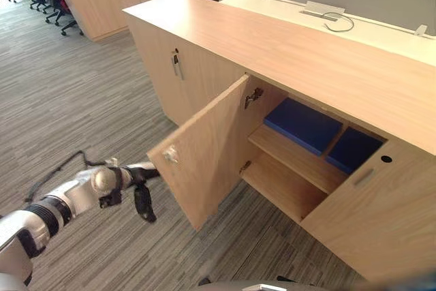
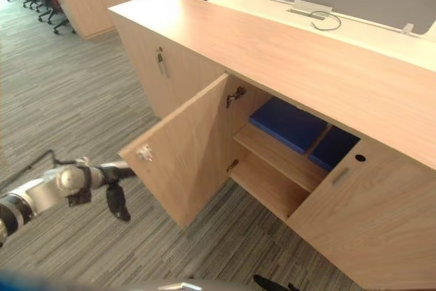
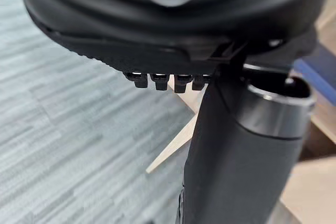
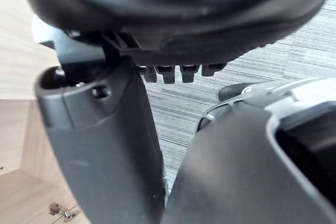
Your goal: Walk over to the cabinet, pick up the folder, carry it to the office cabinet, place the folder inside the office cabinet, then close the office cabinet door
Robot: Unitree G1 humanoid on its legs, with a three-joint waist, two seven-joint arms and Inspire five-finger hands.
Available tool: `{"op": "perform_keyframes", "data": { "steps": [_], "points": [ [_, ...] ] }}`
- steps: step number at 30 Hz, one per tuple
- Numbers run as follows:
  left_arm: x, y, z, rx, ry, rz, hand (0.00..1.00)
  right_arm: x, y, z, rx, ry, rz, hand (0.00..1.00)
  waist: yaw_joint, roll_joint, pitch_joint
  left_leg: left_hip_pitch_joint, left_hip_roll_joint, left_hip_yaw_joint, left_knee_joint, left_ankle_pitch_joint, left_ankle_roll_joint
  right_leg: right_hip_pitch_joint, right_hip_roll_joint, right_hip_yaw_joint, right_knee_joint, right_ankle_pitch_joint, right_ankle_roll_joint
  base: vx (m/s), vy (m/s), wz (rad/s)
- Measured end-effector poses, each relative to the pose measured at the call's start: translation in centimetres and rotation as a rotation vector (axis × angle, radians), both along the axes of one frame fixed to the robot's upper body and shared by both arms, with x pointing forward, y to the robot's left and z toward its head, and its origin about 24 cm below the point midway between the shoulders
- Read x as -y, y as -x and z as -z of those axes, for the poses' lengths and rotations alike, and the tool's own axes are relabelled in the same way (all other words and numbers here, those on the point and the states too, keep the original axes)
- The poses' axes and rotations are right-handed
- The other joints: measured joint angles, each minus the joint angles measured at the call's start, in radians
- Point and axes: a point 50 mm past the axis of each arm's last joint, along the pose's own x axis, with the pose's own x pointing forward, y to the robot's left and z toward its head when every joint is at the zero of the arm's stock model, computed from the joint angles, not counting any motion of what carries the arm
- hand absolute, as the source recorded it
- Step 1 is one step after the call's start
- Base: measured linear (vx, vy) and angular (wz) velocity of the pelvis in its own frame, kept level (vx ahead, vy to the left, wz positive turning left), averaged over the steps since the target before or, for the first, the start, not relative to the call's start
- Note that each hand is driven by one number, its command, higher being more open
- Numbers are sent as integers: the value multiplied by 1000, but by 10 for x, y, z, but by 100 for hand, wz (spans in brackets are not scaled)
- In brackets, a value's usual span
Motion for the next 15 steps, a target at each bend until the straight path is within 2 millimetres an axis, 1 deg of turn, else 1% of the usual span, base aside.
{"op": "perform_keyframes", "data": {
  "steps": [2,3,4,5,6,8,10,11,14,15],
  "points": [
    [42,9,-4,-24,108,171,100,0,0,0,3,-6,-2,100,-3,0,0,-26,-12,0,0,8,12,-17,-8,0,-16,0,0,-83,41,0],
    [54,12,-6,-22,142,212,100,-1,0,0,3,-9,-2,100,-4,0,0,-29,-16,0,0,10,15,-17,-10,1,-21,0,0,-99,44,-2],
    [73,17,-13,-14,218,275,100,0,0,0,3,-10,-1,100,-12,0,0,-30,-21,0,-1,13,20,-16,-14,1,-26,-1,0,-97,38,-1],
    [88,21,-22,-7,313,297,100,-1,-1,0,7,-11,-1,100,-26,1,-2,-30,-24,0,-1,15,23,-16,-16,2,-27,-3,0,-97,34,-3],
    [94,21,-28,-1,356,305,100,-1,-1,0,9,-12,0,100,-32,2,-3,-30,-25,1,-3,16,24,-16,-17,4,-27,-3,0,-82,21,-9],
    [112,27,-49,-6,525,359,100,2,0,0,13,-13,5,100,-45,14,-11,-29,-27,4,-6,18,26,-18,-20,10,-29,-7,-3,-76,13,-9],
    [121,33,-58,-17,591,410,100,4,1,-1,11,-10,4,100,-51,25,-23,-29,-30,6,-6,19,29,-18,-23,16,-31,-15,-6,-61,6,-4],
    [126,36,-60,-20,606,436,100,5,3,-1,9,-11,3,100,-56,29,-29,-29,-32,11,-6,21,31,-20,-25,25,-31,-23,-7,-59,2,-7],
    [130,37,-59,-23,623,442,100,6,3,-1,9,-11,2,100,-57,31,-32,-29,-30,27,-6,28,31,-25,-26,50,-34,-36,-5,-81,-13,-20],
    [134,38,-54,-33,643,434,100,6,3,-1,11,-11,1,100,-61,31,-31,-34,-20,52,-6,34,28,-47,-20,83,-34,-36,-4,-93,-9,-44]
  ]
}}
